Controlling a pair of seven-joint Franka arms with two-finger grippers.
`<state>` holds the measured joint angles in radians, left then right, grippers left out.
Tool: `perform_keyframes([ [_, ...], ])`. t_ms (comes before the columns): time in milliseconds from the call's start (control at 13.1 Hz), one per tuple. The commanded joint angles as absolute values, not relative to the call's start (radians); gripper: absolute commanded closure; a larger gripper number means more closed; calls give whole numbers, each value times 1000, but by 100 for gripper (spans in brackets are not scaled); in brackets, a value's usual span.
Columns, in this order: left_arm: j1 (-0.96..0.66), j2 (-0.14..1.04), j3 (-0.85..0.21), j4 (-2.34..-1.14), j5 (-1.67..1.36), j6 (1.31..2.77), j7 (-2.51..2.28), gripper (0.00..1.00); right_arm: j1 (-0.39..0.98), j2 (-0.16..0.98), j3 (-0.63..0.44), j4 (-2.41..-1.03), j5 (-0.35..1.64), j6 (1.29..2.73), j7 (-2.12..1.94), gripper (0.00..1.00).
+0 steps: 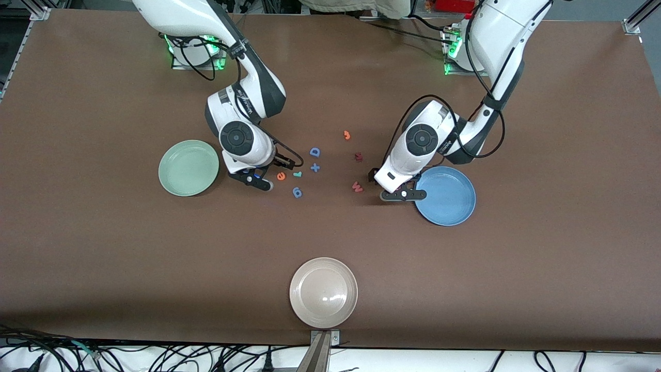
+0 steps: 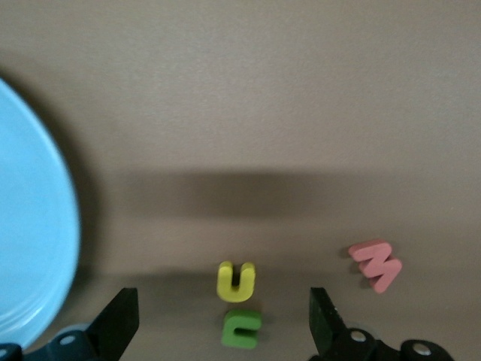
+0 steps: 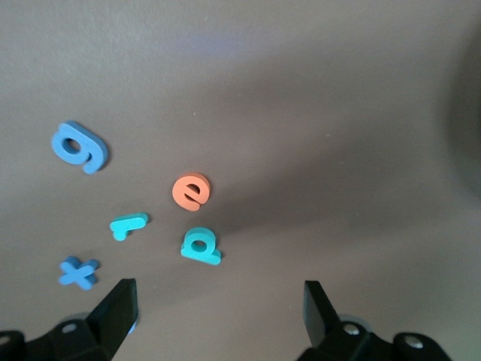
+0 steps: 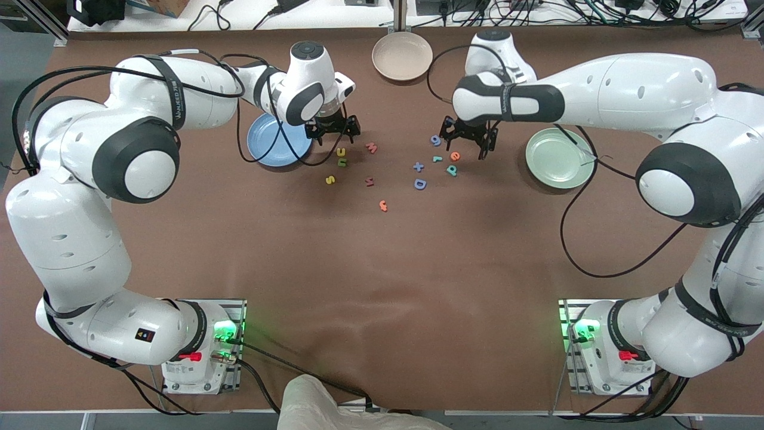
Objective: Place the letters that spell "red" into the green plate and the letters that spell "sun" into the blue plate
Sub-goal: 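Grasp the yellow u with the left gripper while the right gripper grasps the teal p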
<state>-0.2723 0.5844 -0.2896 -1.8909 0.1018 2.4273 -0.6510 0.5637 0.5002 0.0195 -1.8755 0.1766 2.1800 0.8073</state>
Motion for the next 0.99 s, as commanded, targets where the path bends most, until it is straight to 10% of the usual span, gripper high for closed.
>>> perform_keyframes([
  [0, -295, 620, -284, -1878, 135, 2457, -693, 0, 566, 477, 23, -1951, 190, 2259, 767, 4],
  [761, -302, 647, -281, -1911, 242, 2476, -744, 24, 592, 564, 35, -1960, 192, 2420, 804, 10],
  [913, -302, 644, -282, -1910, 242, 2476, -750, 46, 594, 571, 35, -1960, 192, 2428, 805, 20],
])
